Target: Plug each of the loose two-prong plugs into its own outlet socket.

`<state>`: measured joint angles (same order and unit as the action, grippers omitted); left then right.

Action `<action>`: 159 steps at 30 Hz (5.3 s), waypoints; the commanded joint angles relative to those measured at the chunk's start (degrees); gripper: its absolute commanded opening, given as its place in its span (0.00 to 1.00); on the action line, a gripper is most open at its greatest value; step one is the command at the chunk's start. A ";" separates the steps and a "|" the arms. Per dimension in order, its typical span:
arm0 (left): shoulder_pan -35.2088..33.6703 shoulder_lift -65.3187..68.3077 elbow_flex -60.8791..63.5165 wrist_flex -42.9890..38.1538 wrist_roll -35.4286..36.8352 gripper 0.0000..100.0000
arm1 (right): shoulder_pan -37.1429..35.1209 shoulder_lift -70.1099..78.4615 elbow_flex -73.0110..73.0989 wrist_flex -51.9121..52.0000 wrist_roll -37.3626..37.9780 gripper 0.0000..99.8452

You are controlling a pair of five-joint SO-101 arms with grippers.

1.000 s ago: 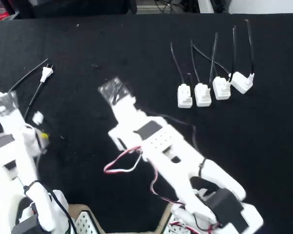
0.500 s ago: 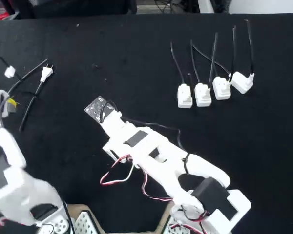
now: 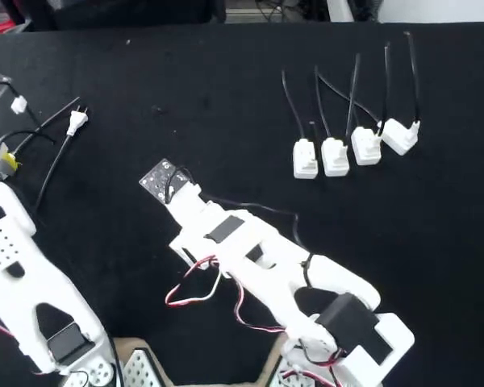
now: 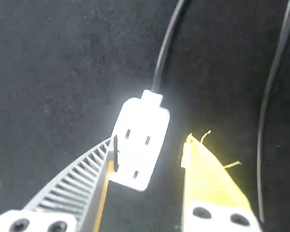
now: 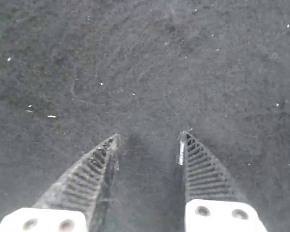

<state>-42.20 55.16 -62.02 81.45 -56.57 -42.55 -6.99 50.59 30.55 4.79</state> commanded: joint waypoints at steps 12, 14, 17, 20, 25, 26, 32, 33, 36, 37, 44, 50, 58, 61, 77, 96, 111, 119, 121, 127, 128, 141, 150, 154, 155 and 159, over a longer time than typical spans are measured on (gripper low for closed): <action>-1.98 16.70 -27.38 2.46 -1.76 0.23 | -0.79 0.40 -1.10 -1.32 0.35 0.17; -2.51 16.79 -28.18 1.41 -1.41 0.23 | -0.79 0.40 -1.10 -1.32 0.35 0.17; -2.68 16.35 -28.44 3.96 0.62 0.23 | -0.79 0.40 -1.10 -1.32 0.35 0.17; -1.98 16.35 -28.44 8.09 2.29 0.16 | -0.79 0.40 -1.10 -1.41 0.35 0.17; -2.07 16.35 -28.44 9.49 4.66 0.06 | -0.79 0.40 -1.10 -1.41 0.35 0.17; -2.07 16.26 -28.53 10.29 5.19 0.05 | -0.79 0.40 -1.10 -1.41 0.35 0.17; -1.71 11.78 -32.66 19.43 6.77 0.03 | -0.79 0.31 -1.01 -1.32 0.35 0.17; -1.98 10.37 -32.66 19.43 7.82 0.03 | -0.79 0.22 -1.01 -1.32 0.35 0.17; -2.95 7.30 -31.96 19.52 10.90 0.03 | -0.62 -0.13 -0.66 -1.23 0.35 0.17; -3.38 6.33 -31.96 19.52 12.22 0.03 | -0.53 -0.31 -0.57 -1.14 0.35 0.17; -7.52 -5.71 -27.12 19.69 22.59 0.03 | -0.35 -14.02 1.36 7.56 0.18 0.17; -7.78 -27.16 0.66 19.69 29.19 0.03 | 7.65 -27.56 10.59 2.02 -0.18 0.17; 4.53 -59.52 55.08 15.91 33.93 0.03 | 11.69 -33.98 13.14 2.37 -4.57 0.17; 10.51 -68.48 73.98 8.00 38.51 0.03 | 11.78 -33.89 13.14 2.37 -4.75 0.17; 34.51 -83.16 111.78 -18.29 40.35 0.27 | 11.78 -33.89 13.93 2.02 -4.57 0.17; 8.57 -82.20 98.07 -2.46 15.38 0.22 | 11.69 -34.24 14.20 2.20 -4.92 0.17; 36.97 -82.11 101.41 -10.11 41.41 0.22 | 11.52 -34.24 14.29 2.11 -4.92 0.17; 24.13 -81.41 94.73 -1.23 31.56 0.23 | 11.43 -34.24 14.29 2.11 -5.01 0.17; 22.55 -81.41 98.95 -2.46 27.69 0.23 | 11.52 -34.24 14.29 2.11 -5.01 0.17; 26.68 -81.41 112.13 -14.51 29.54 0.22 | 11.69 -34.33 14.29 2.11 -5.01 0.17; 28.88 -81.41 113.71 -16.35 31.56 0.22 | 11.78 -34.33 14.29 2.11 -5.01 0.17; 48.40 -82.02 110.11 -19.43 52.40 0.23 | 14.15 -34.33 14.20 2.02 -5.45 0.17; 31.25 -81.32 90.68 -8.44 47.74 0.23 | 13.98 -34.33 14.11 1.93 -7.38 0.17; 22.64 -79.56 86.90 -20.75 41.76 0.23 | 13.98 -34.15 14.11 1.93 -7.38 0.17; 22.02 -77.89 85.49 -21.71 39.74 0.23 | 13.98 -34.15 14.20 1.93 -7.38 0.17; 21.67 -67.43 78.29 -21.80 32.88 0.22 | 13.98 -34.24 14.29 1.93 -7.21 0.17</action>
<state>-19.78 -19.91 25.19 61.23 -17.98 -29.36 -38.99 65.19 33.71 -1.98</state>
